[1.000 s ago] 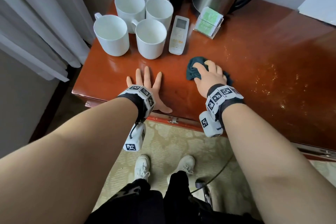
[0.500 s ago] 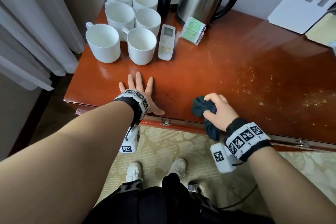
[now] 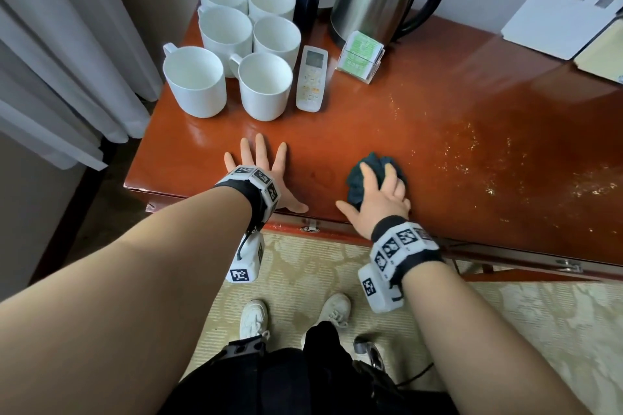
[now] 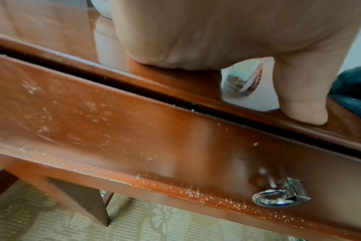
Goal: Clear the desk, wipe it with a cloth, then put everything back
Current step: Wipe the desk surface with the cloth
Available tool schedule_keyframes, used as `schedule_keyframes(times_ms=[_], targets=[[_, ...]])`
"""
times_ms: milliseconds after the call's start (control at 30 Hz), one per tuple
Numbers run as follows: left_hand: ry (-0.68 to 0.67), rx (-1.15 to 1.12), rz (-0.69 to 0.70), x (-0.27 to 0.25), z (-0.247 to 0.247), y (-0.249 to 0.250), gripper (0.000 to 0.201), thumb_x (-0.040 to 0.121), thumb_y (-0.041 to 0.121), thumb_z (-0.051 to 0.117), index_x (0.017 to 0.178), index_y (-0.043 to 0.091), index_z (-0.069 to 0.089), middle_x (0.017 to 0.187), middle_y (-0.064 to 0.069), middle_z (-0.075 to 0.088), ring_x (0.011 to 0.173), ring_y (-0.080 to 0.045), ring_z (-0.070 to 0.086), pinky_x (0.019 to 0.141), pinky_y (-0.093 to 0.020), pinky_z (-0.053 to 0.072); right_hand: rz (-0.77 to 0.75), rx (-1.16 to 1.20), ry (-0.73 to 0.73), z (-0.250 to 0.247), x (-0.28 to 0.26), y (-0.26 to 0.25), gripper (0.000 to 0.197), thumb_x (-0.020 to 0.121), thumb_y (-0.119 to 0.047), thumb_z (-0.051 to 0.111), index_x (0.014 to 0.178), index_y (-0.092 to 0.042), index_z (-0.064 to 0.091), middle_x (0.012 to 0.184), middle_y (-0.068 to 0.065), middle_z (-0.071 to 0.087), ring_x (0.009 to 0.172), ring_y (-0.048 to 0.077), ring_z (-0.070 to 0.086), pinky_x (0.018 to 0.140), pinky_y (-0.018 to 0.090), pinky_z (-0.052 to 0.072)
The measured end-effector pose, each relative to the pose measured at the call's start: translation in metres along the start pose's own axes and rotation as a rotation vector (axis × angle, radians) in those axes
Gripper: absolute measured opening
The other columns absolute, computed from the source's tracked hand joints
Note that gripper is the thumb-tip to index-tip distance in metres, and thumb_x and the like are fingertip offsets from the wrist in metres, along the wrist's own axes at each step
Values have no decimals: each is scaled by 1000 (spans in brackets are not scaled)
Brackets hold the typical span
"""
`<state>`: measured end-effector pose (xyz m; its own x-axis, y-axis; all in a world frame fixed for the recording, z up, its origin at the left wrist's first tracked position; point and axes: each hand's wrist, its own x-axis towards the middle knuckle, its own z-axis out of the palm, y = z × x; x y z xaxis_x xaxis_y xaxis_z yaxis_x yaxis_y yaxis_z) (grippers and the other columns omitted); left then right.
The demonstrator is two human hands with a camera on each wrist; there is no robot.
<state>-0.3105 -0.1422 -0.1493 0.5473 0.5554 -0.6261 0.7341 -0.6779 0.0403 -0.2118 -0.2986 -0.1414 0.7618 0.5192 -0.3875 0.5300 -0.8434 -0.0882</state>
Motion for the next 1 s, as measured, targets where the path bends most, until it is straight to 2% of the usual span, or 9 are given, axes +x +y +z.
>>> schedule_keyframes(times_ms=[67, 167, 333, 433, 533, 600, 667, 867, 1000], targets=[[-1, 0, -4, 0, 0, 0, 128, 60, 81, 59, 147, 32, -20, 153, -10, -30, 141, -36, -25, 112, -59, -6, -68, -64, 87, 11, -3, -6, 60, 92, -49, 44, 145, -34, 20, 156, 8, 2, 140, 32, 12, 110, 46, 20], [-7, 0, -4, 0, 0, -1, 127, 60, 80, 59, 146, 33, -21, 153, -9, -30, 141, -35, -25, 113, -59, -6, -139, -55, 119, 21, -5, 15, 47, 97, -37, 38, 143, -35, 26, 156, 5, 6, 141, 29, 12, 112, 44, 18], [-7, -2, -4, -1, -1, 0, 127, 61, 80, 59, 146, 33, -21, 153, -9, -30, 141, -35, -25, 113, -58, -6, 53, 61, 175, 15, -6, 77, 42, 98, -25, 39, 139, -30, 35, 154, 7, 14, 139, 29, 17, 112, 42, 20], [-3, -4, -6, -2, -1, 0, 126, 61, 79, 60, 147, 33, -20, 153, -9, -30, 141, -35, -25, 112, -58, -6, 93, 200, 253, 4, -1, 82, 39, 97, -17, 41, 135, -24, 42, 150, 10, 23, 134, 32, 24, 109, 42, 28], [0, -5, -7, -1, 0, 0, 126, 61, 80, 60, 147, 33, -20, 153, -8, -30, 142, -34, -25, 113, -58, -7, -76, 307, 273, -5, 0, 54, 40, 95, -14, 45, 135, -23, 42, 150, 9, 22, 135, 31, 22, 110, 38, 25], [0, -8, -7, -2, 0, -1, 126, 61, 79, 60, 146, 34, -20, 153, -8, -30, 142, -33, -25, 113, -57, -7, -238, 272, 175, -3, -1, 33, 41, 95, -15, 46, 135, -25, 41, 152, 5, 17, 138, 27, 17, 113, 36, 21], [0, -14, -7, -3, 0, -1, 125, 61, 78, 61, 146, 35, -20, 153, -7, -30, 142, -32, -25, 114, -56, -8, -309, 166, 92, 5, 0, 27, 41, 96, -18, 45, 135, -30, 39, 154, 3, 14, 141, 25, 12, 113, 39, 21], [8, -15, -45, -9, -4, 6, 123, 64, 73, 65, 148, 34, -16, 154, -6, -28, 142, -30, -25, 115, -54, -8, -147, 185, 132, 3, 1, 77, 41, 96, -20, 44, 136, -32, 38, 154, 2, 18, 141, 24, 16, 111, 39, 26], [83, 8, 20, -12, -8, 38, 111, 71, 68, 62, 150, 31, -6, 156, -7, -22, 142, -30, -25, 116, -53, -9, -69, 170, 105, -16, 4, 124, 43, 93, -13, 46, 133, -26, 42, 146, 8, 32, 130, 30, 33, 98, 36, 39]])
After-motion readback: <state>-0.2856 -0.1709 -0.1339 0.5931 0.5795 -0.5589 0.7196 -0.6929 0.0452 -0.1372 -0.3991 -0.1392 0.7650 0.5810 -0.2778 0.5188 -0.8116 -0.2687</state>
